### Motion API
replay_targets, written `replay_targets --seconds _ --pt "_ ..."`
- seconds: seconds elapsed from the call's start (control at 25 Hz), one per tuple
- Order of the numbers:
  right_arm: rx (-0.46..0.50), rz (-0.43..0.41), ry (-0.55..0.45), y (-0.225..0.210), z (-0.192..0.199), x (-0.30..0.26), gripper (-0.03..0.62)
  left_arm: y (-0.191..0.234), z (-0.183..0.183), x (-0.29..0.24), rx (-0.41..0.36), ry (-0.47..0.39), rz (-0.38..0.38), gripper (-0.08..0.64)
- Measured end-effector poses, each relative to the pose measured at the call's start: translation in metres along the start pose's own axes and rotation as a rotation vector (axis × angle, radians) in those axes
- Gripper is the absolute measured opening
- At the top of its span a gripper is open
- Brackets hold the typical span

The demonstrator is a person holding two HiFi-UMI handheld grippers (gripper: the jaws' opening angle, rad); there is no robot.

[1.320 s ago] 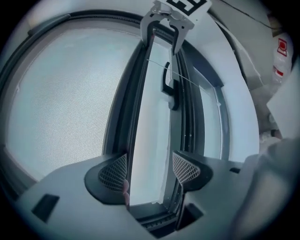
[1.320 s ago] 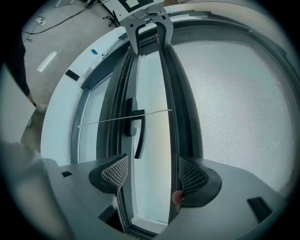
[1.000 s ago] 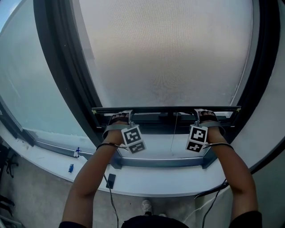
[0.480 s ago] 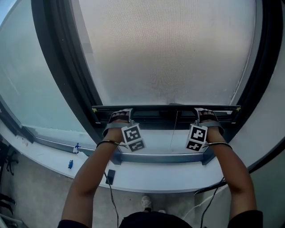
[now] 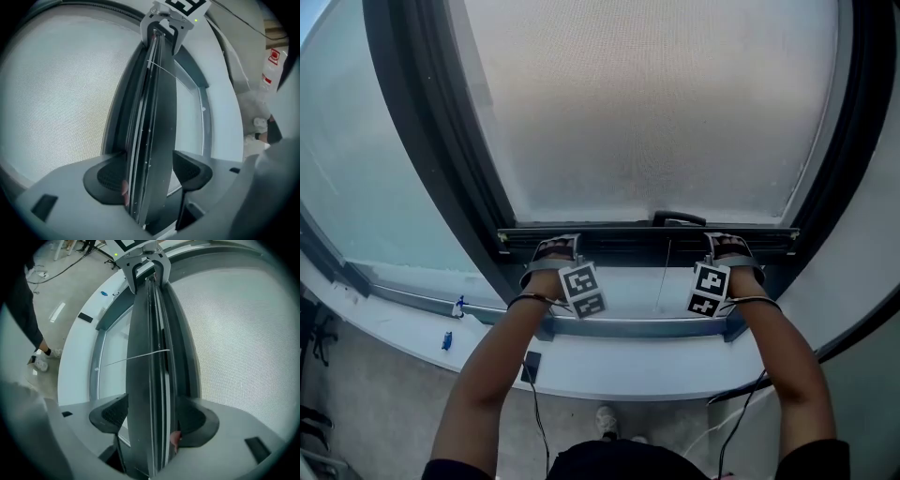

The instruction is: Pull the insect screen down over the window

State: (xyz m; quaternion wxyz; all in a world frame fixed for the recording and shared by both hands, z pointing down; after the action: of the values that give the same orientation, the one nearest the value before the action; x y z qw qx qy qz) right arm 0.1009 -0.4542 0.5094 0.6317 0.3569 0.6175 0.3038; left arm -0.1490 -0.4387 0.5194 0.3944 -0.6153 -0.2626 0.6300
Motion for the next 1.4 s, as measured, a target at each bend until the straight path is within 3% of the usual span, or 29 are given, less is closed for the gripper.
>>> replay_targets --seconds 0.24,0.52,0.84,1.4 --pt "0.002 -0.034 0.006 0.017 0.000 -0.010 0.319 -0.015 0.001 -0.011 0.009 0.001 0.016 0.298" --pt "0.000 -0.048 0.022 0.028 0.000 -0.013 0.319 -0.026 0.004 -0.014 -0.071 0.030 0.013 0.298" --pt "-0.009 -0.092 0.053 0.030 0.000 -0.007 0.319 -0.027 0.004 -0.011 -0.077 0.018 0.037 0.298" --pt "-0.009 -0.073 0.073 0.035 0.000 -0.010 0.319 -0.031 0.004 -0.015 -0.091 0.032 -0.007 0.299"
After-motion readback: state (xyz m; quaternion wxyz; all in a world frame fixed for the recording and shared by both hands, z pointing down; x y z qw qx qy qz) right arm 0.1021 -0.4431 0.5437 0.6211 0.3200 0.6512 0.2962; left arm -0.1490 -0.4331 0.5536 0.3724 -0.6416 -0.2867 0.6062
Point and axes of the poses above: the fingertips, and each gripper's own axes: x backward along the fingers, y to its left, z out of its underside, the point moved 2 cm from there along x, backward along the fingers, and after that the axes turned 1 degree about y, right-handed, at the moved point
